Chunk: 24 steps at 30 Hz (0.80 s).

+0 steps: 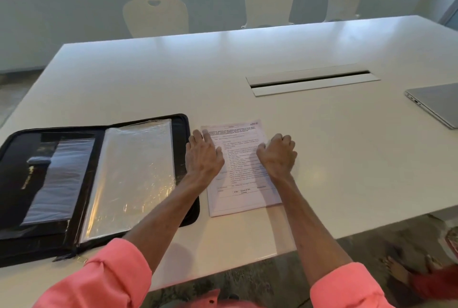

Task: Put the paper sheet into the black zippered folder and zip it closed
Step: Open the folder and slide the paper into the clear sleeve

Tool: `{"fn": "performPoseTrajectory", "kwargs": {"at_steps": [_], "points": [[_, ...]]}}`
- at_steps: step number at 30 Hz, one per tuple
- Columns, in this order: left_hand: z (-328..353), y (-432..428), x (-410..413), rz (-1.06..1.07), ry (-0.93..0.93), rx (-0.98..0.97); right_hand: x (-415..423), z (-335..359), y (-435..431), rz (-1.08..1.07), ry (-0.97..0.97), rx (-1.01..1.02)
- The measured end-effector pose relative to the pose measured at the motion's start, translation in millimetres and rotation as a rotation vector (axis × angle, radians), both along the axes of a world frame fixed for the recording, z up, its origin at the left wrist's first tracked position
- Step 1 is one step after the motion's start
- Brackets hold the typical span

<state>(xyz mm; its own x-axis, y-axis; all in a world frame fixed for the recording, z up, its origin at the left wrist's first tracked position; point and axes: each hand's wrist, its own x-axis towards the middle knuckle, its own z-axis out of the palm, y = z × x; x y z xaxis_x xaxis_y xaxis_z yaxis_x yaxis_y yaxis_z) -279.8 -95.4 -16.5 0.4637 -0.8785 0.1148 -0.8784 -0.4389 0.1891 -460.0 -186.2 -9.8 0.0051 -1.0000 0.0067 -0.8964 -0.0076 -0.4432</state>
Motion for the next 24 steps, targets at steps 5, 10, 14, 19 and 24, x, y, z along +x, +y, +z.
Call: {"fn": "performPoseTrajectory", "kwargs": {"at_steps": [5, 10, 14, 19, 24], "points": [[9, -7, -5, 0.047, 0.077, 0.097, 7, 8, -4, -0.019, -0.081, 0.118], [20, -14, -4, 0.053, 0.116, 0.193, -3, 5, -23, -0.107, -0.353, 0.293], [19, -14, 0, 0.04, 0.093, 0.213, -8, -8, -37, -0.1, -0.454, 0.331], [16, -12, -2, 0.039, 0.09, 0.203, -9, 21, -9, -0.042, -0.655, 0.327], [17, -9, 3, 0.027, 0.191, 0.155, -16, 20, -4, 0.069, -0.752, 0.316]]}}
